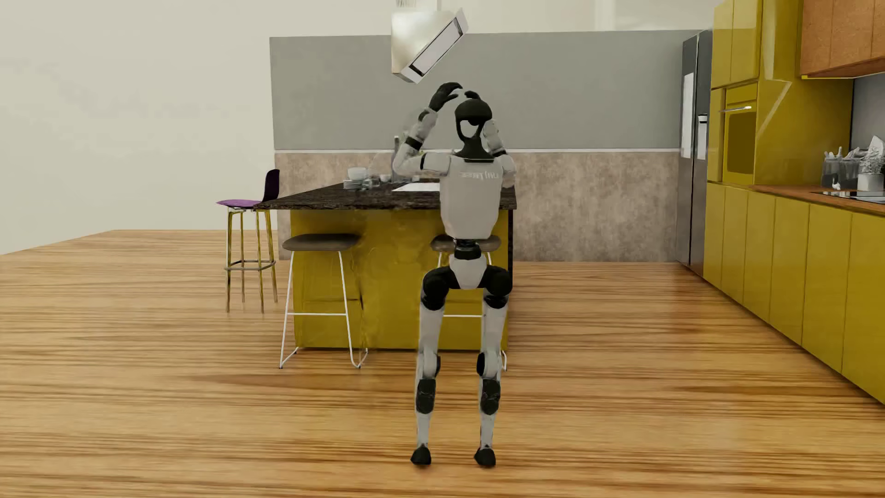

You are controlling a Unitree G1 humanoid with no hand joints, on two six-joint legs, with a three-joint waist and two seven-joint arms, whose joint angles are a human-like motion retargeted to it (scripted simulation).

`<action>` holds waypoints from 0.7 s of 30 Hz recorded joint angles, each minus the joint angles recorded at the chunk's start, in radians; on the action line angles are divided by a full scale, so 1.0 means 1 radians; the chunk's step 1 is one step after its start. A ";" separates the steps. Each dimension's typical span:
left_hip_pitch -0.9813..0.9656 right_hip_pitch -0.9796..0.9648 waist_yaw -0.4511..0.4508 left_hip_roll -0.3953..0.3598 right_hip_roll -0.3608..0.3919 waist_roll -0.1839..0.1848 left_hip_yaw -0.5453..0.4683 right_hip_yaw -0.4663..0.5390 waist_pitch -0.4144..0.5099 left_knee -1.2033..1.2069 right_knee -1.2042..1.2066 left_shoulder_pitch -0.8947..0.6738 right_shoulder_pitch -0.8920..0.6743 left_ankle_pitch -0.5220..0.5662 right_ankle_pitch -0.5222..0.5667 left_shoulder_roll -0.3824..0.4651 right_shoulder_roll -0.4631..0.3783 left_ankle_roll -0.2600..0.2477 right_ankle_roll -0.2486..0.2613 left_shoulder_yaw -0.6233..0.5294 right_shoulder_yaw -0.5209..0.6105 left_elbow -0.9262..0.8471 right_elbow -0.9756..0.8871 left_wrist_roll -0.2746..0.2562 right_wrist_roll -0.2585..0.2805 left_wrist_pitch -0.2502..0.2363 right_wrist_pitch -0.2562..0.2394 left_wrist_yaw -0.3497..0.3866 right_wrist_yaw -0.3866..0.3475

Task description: Don't move

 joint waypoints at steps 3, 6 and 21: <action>-0.010 -0.005 -0.015 0.001 -0.001 -0.011 0.000 0.000 0.002 0.002 -0.010 0.001 -0.024 0.002 0.012 0.009 0.002 0.000 0.000 0.009 -0.019 0.000 -0.053 0.000 0.000 0.000 0.000 0.000 0.000; -0.002 -0.005 -0.031 0.000 -0.002 -0.015 0.000 0.000 0.019 -0.002 0.003 0.027 -0.043 0.010 0.003 0.015 -0.001 0.000 0.000 0.016 -0.058 -0.013 -0.141 0.000 0.000 0.000 0.000 0.000 0.000; -0.036 -0.055 -0.059 0.007 0.001 -0.036 0.000 0.000 0.004 -0.011 0.015 0.383 0.138 0.069 0.014 0.122 -0.012 0.000 0.000 0.060 -0.021 -0.142 -0.240 0.000 0.000 0.000 0.000 0.000 0.000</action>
